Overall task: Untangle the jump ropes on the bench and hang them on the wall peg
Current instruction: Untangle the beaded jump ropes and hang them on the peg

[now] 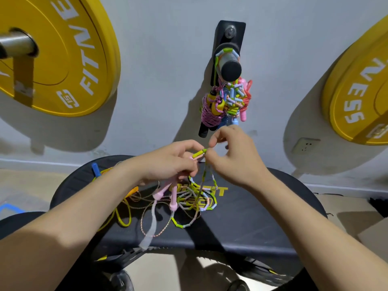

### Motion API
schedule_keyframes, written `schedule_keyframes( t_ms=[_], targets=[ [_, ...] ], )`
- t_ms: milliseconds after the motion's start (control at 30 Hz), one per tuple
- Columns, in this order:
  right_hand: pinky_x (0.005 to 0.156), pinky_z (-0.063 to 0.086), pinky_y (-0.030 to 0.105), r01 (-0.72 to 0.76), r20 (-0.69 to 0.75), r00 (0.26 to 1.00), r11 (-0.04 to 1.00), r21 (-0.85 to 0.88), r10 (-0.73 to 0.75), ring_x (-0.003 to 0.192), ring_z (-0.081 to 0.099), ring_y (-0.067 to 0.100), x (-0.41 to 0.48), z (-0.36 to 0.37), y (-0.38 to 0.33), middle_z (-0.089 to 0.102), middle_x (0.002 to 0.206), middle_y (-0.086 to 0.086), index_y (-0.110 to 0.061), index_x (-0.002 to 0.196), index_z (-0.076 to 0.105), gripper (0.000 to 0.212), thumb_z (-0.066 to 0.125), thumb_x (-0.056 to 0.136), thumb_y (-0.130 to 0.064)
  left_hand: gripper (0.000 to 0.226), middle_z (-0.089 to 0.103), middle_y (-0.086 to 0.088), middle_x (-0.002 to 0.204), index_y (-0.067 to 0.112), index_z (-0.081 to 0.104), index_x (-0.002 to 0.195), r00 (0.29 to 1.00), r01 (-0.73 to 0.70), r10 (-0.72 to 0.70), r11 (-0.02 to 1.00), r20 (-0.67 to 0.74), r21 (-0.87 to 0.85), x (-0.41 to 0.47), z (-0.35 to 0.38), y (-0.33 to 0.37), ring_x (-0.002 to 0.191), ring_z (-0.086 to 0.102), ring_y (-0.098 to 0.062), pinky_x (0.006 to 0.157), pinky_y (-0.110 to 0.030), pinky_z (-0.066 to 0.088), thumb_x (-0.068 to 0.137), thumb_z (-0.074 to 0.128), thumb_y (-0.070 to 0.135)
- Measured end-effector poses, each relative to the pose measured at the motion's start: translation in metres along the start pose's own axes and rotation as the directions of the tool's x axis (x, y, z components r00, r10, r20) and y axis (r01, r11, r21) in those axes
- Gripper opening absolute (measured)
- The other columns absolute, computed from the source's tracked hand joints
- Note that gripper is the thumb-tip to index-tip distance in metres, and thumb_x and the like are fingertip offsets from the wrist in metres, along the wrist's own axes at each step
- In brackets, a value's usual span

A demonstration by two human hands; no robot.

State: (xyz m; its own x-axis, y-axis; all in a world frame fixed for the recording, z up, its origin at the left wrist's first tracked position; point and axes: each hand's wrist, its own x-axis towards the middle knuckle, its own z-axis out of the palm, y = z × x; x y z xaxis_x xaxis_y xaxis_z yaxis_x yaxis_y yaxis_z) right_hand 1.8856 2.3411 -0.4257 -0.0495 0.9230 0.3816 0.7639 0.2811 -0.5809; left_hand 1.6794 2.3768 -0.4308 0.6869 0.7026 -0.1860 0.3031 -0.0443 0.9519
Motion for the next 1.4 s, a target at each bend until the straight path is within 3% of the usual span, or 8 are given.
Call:
schedule_keyframes(
  t_ms=[133, 267, 500, 667, 933, 1100, 1233, 1400],
  targets=[
    [0.076, 0.050, 0.032, -0.317, 0.297, 0.934, 0.848, 0.425, 0.201, 0.078, 0.067, 0.015, 0.013, 0.003, -0.005, 0.069, 0.084, -0.001, -0.014, 0.111, 0.052, 0.035, 0.065, 0.093, -0.040, 0.029, 0.061, -0.014, 0.082, 0.035, 0.056, 0.111, 0.998, 0.016, -0.004, 0.975, -0.057, 0.221, 0.000, -0.014, 0.012, 0.046, 0.051, -0.040, 0.044, -0.062, 0.048, 0.086, 0.062, 0.023],
    [0.067, 0.051, 0.039, -0.318, 0.529, 0.843, 0.888, 0.332, 0.104, 0.063, 0.069, 0.025, 0.019, 0.009, -0.004, 0.064, 0.066, 0.007, 0.000, 0.106, 0.067, 0.050, 0.056, 0.106, -0.049, 0.025, 0.069, 0.002, 0.092, 0.033, 0.045, 0.115, 0.993, 0.010, 0.016, 0.975, -0.113, 0.223, 0.002, -0.024, 0.011, 0.052, 0.067, -0.052, 0.043, -0.055, 0.047, 0.097, 0.056, 0.020],
    [0.050, 0.050, 0.031, -0.231, 0.326, 0.942, 0.856, 0.462, 0.078, 0.052, 0.053, 0.018, 0.033, -0.009, 0.000, 0.058, 0.062, 0.010, -0.008, 0.097, 0.074, 0.012, 0.065, 0.103, -0.012, 0.019, 0.076, 0.002, 0.085, 0.023, 0.062, 0.108, 0.981, 0.008, 0.080, 0.896, -0.179, 0.444, 0.012, -0.030, 0.001, 0.053, 0.064, 0.000, 0.049, -0.015, 0.045, 0.097, 0.057, 0.008],
    [0.046, 0.042, 0.030, -0.357, 0.295, 0.932, 0.686, 0.634, 0.211, 0.054, 0.052, 0.025, 0.038, -0.016, 0.001, 0.073, 0.084, 0.021, -0.006, 0.098, 0.054, 0.009, 0.048, 0.104, -0.005, 0.013, 0.074, 0.003, 0.076, 0.016, 0.063, 0.096, 0.979, 0.028, 0.082, 0.854, -0.187, 0.519, 0.016, -0.031, -0.005, 0.058, 0.069, -0.013, 0.060, -0.031, 0.050, 0.102, 0.057, 0.026],
    [0.054, 0.047, 0.022, -0.313, 0.435, 0.888, 0.888, 0.336, 0.149, 0.056, 0.064, 0.017, 0.031, -0.012, 0.010, 0.074, 0.068, 0.014, -0.012, 0.098, 0.074, 0.035, 0.067, 0.100, -0.047, 0.003, 0.057, 0.001, 0.097, 0.022, 0.046, 0.104, 0.972, -0.008, 0.195, 0.574, -0.127, 0.819, 0.016, -0.026, -0.009, 0.089, 0.055, -0.026, 0.082, -0.048, 0.048, 0.107, 0.045, 0.022],
    [0.064, 0.053, 0.033, -0.220, 0.375, 0.921, 0.936, 0.274, 0.107, 0.061, 0.070, 0.023, 0.030, -0.010, 0.014, 0.065, 0.060, 0.001, -0.003, 0.093, 0.071, 0.029, 0.060, 0.107, -0.025, 0.009, 0.048, 0.006, 0.099, 0.026, 0.048, 0.107, 0.950, 0.013, 0.278, 0.423, -0.144, 0.906, 0.020, -0.022, -0.014, 0.095, 0.049, -0.021, 0.081, -0.040, 0.042, 0.107, 0.051, 0.034],
    [0.064, 0.046, 0.038, -0.175, 0.284, 0.954, 0.948, 0.265, 0.097, 0.061, 0.052, 0.014, 0.033, -0.013, 0.022, 0.060, 0.065, -0.001, -0.005, 0.098, 0.067, 0.019, 0.057, 0.108, -0.018, 0.029, 0.062, 0.005, 0.073, 0.030, 0.060, 0.085, 0.957, 0.023, 0.198, 0.677, -0.212, 0.736, 0.021, -0.036, -0.011, 0.065, 0.056, -0.009, 0.059, -0.031, 0.040, 0.094, 0.072, 0.055],
    [0.070, 0.047, 0.029, -0.270, 0.235, 0.952, 0.896, 0.353, 0.195, 0.066, 0.056, 0.007, 0.037, -0.015, 0.034, 0.066, 0.075, -0.003, -0.010, 0.104, 0.069, 0.019, 0.053, 0.110, -0.016, 0.015, 0.071, 0.000, 0.080, 0.018, 0.064, 0.110, 0.994, -0.050, 0.077, 0.945, -0.073, 0.322, 0.018, -0.031, -0.013, 0.069, 0.070, -0.021, 0.061, -0.043, 0.061, 0.108, 0.058, 0.032]
  ],
)
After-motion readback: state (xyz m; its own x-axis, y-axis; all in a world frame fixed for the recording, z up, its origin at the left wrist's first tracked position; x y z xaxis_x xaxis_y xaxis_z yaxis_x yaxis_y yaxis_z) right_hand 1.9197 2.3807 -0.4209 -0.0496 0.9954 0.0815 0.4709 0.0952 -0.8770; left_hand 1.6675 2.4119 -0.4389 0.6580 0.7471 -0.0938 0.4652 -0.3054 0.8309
